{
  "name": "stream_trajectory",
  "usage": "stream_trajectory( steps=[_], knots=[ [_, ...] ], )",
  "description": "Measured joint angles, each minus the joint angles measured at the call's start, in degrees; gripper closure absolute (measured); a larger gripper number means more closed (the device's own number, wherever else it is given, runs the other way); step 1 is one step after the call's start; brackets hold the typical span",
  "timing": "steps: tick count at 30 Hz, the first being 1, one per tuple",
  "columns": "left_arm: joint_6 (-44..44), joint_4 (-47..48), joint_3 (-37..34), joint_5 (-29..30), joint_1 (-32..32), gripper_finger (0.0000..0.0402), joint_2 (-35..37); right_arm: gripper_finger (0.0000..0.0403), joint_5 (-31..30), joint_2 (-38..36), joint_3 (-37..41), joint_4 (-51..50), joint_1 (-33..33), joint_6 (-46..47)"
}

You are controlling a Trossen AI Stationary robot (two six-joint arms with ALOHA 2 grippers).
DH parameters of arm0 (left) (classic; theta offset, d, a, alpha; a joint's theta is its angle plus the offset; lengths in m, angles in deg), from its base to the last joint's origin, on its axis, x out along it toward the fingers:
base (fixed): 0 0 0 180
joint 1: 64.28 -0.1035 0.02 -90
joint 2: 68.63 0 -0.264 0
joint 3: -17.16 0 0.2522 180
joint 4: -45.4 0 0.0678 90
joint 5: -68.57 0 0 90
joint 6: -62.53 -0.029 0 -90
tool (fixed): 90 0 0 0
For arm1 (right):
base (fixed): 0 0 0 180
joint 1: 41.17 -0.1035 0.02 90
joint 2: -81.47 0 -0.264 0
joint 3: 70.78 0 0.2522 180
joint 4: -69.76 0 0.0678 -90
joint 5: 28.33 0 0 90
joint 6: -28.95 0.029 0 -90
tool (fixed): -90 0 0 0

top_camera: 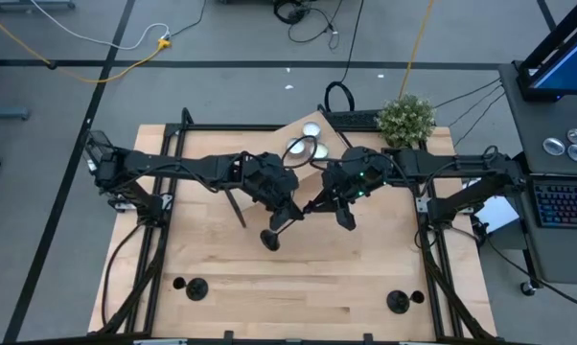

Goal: Pick & Place candle stick holders
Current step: Put the top black candle holder on the shelf

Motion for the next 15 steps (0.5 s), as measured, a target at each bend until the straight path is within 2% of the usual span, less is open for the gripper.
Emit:
stream_trajectory(
  steps=[9,12,15],
  knots=[
    [0.5,-1.1,0.0,5.9,0.0,0.0373,0.6,0.0302,-0.2,-3.2,0.0,-0.9,0.8,0.0],
    [-0.9,-0.9,0.1,10.1,0.0,0.0373,2.4,0.0308,-0.2,-4.8,0.0,-1.5,1.0,0.0],
    [-3.1,-1.0,0.1,16.8,-0.2,0.0373,4.9,0.0314,-1.9,-6.2,0.0,-2.6,1.3,-0.2]
  ],
)
